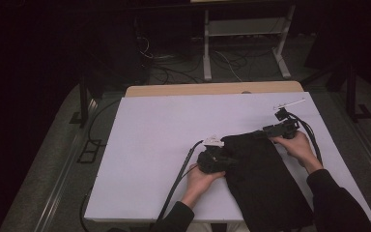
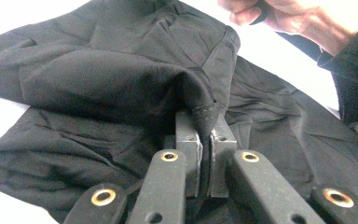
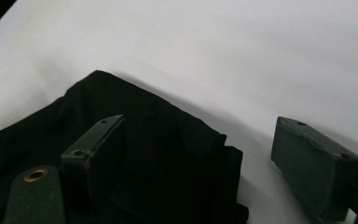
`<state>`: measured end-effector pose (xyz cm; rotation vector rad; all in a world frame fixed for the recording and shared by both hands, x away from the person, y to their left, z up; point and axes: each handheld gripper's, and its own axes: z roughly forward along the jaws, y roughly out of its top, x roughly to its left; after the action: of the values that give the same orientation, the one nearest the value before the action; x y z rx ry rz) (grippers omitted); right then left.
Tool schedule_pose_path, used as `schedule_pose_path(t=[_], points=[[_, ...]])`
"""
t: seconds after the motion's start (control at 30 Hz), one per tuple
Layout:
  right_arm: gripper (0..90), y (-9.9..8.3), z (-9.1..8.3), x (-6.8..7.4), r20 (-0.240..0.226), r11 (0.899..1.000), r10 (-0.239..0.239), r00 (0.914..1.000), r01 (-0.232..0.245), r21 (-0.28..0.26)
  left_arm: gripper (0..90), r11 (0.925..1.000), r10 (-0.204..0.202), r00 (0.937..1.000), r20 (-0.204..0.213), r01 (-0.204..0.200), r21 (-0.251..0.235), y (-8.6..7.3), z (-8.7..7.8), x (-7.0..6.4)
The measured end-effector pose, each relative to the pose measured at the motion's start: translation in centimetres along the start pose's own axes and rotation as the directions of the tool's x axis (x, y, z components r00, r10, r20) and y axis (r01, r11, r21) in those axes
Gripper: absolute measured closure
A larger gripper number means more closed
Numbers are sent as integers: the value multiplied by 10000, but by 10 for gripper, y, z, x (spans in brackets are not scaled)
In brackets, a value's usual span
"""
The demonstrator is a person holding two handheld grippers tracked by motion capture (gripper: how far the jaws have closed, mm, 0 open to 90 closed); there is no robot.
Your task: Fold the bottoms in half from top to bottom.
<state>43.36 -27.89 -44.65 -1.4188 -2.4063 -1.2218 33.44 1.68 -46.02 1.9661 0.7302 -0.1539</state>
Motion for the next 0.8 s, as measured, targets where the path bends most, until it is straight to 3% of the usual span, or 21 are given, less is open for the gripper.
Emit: schedule_pose_path(t=[0.3, 0.47, 0.63, 0.7, 0.8], points=[[302, -2, 7, 0, -312, 9998, 64, 9995, -57, 210, 853, 10000, 7, 10000, 24, -7, 10, 0, 0, 0], [495, -1, 11, 2, -404, 9990, 198, 9990, -182, 407, 853, 10000, -18, 10000, 40, 18, 10, -1, 1, 0], [767, -1, 8, 3, -572, 9990, 313, 9979, -295, 324, 853, 10000, -24, 10000, 50, 24, 12, -1, 2, -1], [821, -1, 6, 3, -713, 9993, 296, 9970, -280, 228, 853, 10000, -24, 10000, 58, 24, -2, -1, 2, -1], [831, -1, 2, 4, -771, 9994, 351, 9964, -346, 66, 853, 10000, -18, 10000, 65, 18, -18, -1, 2, -1]])
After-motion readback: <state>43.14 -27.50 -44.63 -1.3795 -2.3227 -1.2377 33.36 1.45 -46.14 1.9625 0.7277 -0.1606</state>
